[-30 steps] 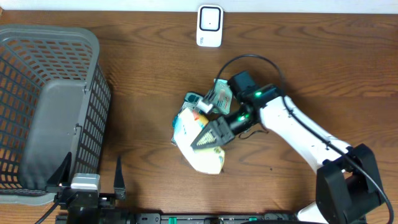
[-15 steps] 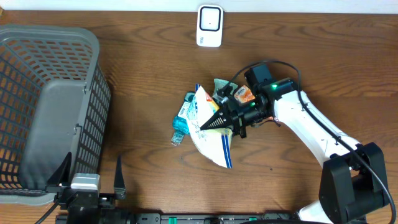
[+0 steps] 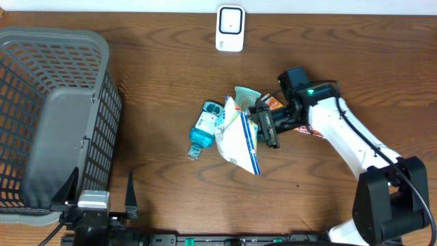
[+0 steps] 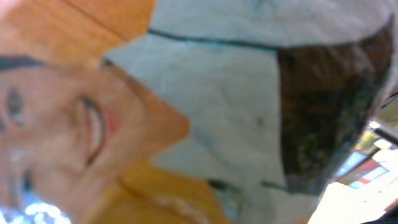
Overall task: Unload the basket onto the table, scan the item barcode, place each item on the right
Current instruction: 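Carry the snack bag toward the white barcode scanner, then hold the snack bag up against the white scanner with the right gripper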
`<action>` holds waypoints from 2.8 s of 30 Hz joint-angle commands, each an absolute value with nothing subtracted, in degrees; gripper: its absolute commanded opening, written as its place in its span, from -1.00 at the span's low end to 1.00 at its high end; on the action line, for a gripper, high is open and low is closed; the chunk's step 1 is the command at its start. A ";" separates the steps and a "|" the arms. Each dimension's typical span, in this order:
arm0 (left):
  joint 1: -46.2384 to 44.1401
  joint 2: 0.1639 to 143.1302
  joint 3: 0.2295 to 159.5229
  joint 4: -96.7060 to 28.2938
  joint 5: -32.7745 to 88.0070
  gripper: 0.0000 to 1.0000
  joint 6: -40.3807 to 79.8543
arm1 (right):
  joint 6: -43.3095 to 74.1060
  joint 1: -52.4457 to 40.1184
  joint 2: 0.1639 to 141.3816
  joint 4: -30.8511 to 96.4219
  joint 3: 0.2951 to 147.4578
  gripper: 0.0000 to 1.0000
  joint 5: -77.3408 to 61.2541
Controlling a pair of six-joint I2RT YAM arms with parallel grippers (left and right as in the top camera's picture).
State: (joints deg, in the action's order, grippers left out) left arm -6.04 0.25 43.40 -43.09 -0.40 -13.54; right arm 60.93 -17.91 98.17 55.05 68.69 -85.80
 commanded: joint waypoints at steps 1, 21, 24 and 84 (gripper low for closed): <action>-5.80 0.16 43.44 -42.85 -1.13 0.96 -13.91 | 66.19 -15.64 96.97 55.09 69.65 -0.97 -89.49; -5.80 0.16 43.44 -42.85 -1.13 0.96 -13.91 | 89.95 -10.90 96.97 51.96 69.65 -0.98 -88.84; -5.80 0.16 43.44 -42.85 -1.13 0.96 -13.91 | 88.86 -10.92 96.97 49.58 69.65 -0.98 -88.18; -5.80 0.16 43.33 -43.24 -1.13 0.96 -14.46 | 11.70 -28.05 130.04 -0.40 108.64 -0.98 1.23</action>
